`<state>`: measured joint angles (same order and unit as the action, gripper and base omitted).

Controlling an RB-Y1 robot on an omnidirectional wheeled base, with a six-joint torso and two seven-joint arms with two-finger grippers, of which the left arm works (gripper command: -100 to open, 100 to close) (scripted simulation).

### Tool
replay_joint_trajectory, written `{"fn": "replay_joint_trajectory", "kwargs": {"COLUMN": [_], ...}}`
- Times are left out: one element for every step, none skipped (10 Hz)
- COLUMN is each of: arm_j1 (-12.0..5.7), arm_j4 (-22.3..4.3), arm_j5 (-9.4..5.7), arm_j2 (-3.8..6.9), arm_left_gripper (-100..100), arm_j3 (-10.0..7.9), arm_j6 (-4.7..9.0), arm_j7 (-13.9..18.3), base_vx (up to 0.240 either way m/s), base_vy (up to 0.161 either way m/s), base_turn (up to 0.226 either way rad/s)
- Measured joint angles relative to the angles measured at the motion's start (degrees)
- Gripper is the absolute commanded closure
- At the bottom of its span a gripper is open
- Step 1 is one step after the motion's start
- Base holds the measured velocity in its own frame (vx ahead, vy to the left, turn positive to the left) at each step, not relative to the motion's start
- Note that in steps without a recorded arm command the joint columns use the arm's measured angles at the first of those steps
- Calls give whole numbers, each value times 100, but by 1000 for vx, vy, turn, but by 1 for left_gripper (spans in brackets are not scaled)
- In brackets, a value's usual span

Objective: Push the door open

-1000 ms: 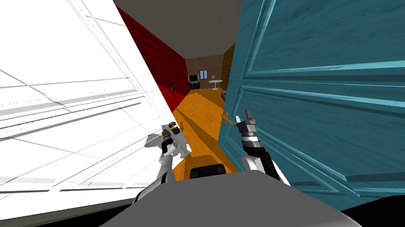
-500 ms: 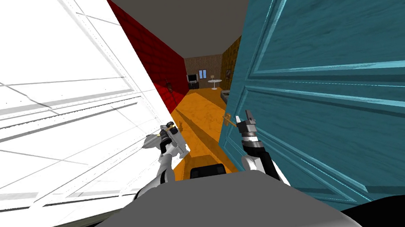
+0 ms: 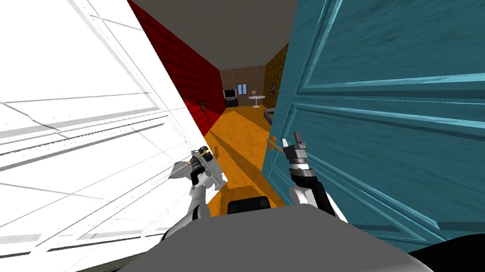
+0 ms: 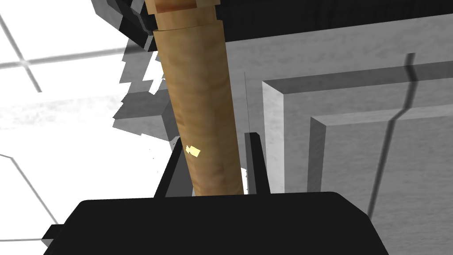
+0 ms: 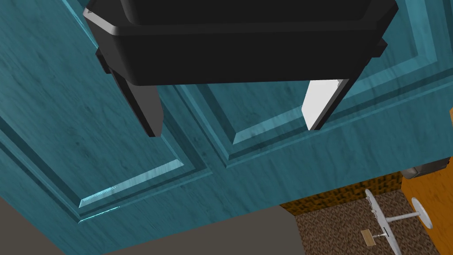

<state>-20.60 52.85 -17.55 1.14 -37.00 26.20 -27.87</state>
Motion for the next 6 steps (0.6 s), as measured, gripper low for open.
{"fn": "replay_joint_trajectory", "kwargs": {"arm_j1": [-35,-147,-129,-139,-124,-99], "arm_j4": [-46,-285,-259,-247,-147,-42], "arm_j5": [-82,-166,-195,-203,-209,-213], "arm_j2": [-2,73,62,72,66,41], "arm_left_gripper": [100,100,100,100,100,100], "arm_j3": [-81,-151,-168,-171,-182,-201], "arm_j6": [34,173,250,280,225,150], "arm_j7": [-103,-182,-218,-226,-238,-263], "base_vx": [91,76,44,10,0,53], "base_vy": [65,51,23,2,-9,38], "base_turn": [-45,-30,17,15,-4,-86]}}
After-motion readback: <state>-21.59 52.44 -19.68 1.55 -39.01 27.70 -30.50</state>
